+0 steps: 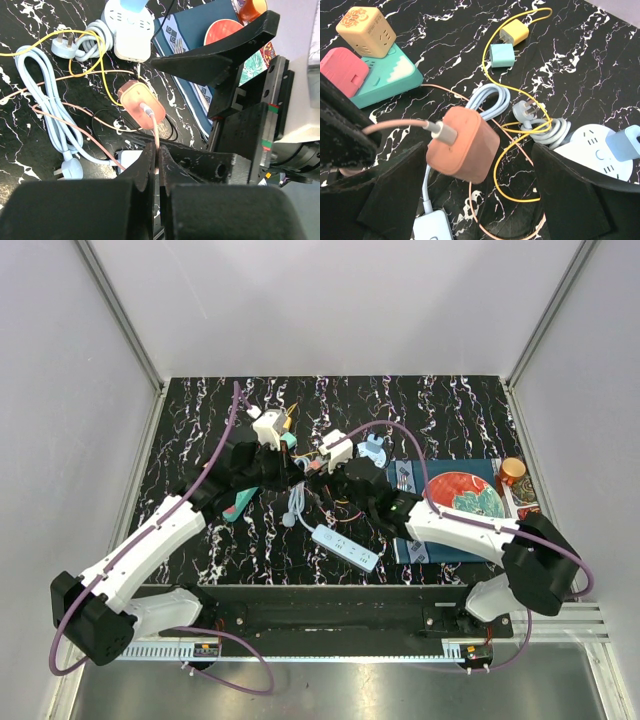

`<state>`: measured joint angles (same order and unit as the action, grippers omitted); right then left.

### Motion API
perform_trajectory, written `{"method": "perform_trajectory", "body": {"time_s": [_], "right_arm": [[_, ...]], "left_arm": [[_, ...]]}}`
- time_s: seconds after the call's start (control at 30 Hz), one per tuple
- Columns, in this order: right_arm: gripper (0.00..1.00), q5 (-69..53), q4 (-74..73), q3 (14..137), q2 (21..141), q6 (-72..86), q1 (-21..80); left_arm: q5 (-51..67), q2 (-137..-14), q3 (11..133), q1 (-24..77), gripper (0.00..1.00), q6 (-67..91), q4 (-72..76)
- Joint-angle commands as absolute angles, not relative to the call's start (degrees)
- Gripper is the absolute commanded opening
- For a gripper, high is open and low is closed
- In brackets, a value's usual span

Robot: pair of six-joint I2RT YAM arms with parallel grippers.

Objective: Insert the plug
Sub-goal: Adjust the plug.

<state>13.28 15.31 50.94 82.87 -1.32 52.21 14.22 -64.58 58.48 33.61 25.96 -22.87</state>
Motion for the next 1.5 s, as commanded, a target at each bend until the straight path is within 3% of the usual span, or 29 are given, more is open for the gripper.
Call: {"method": "perform_trajectory", "body": {"time_s": [0.0, 0.2, 0.43, 0.53, 0.57, 0.63, 0.8, 0.87, 1.0, 1.07, 1.17, 1.47], "right_arm": [[0.88, 16.7, 21.0, 54.4, 84.81, -2.9, 53.44], [0.84, 20.39, 22.24, 55.28, 86.04, -2.81, 54.23], [0.61, 21.01, 20.14, 56.42, 85.78, -2.73, 55.11], [0.49, 21.53, 18.46, 57.3, 85.69, -2.99, 55.98], [0.4, 21.71, 18.2, 57.57, 85.78, -3.08, 55.99], [0.31, 22.49, 16.8, 58.09, 85.69, -2.73, 56.25], [0.01, 22.59, 13.98, 58.71, 84.99, -1.59, 56.25], [0.0, 21.89, 12.31, 58.54, 84.2, -0.62, 56.25], [0.0, 19.52, 8.19, 57.83, 82.09, 2.19, 56.16], [0.0, 17.41, 4.58, 57.57, 80.69, 3.86, 56.08], [0.0, 14.07, 0.8, 56.26, 78.24, 7.02, 56.08], [0.0, 0.27, -4.39, 51.6, 69.63, 14.58, 53.97]], "left_arm": [[13.97, -62.58, 58.27, 34.1, 0.0, 28.3, -18.99], [13.97, -62.14, 57.75, 34.28, 0.0, 29.44, -18.46], [12.57, -62.05, 56.95, 34.37, 0.04, 30.14, -18.54], [12.39, -62.58, 56.87, 34.37, 0.06, 30.23, -18.72], [12.48, -62.75, 56.87, 34.37, 0.07, 30.32, -18.81], [12.83, -62.75, 56.86, 34.37, 0.07, 30.32, -18.72], [11.87, -62.14, 57.48, 34.37, 0.19, 28.66, -19.95], [10.47, -61.44, 58.18, 34.37, 0.26, 27.43, -21.26], [5.99, -59.16, 58.54, 34.37, 0.61, 23.57, -23.11], [4.32, -57.58, 57.92, 34.37, 0.69, 21.98, -23.38], [4.74, -55.73, 56.69, 34.45, 0.75, 18.73, -23.12], [14.31, -51.07, 49.84, 34.45, 0.77, 13.36, -15.92]]}}
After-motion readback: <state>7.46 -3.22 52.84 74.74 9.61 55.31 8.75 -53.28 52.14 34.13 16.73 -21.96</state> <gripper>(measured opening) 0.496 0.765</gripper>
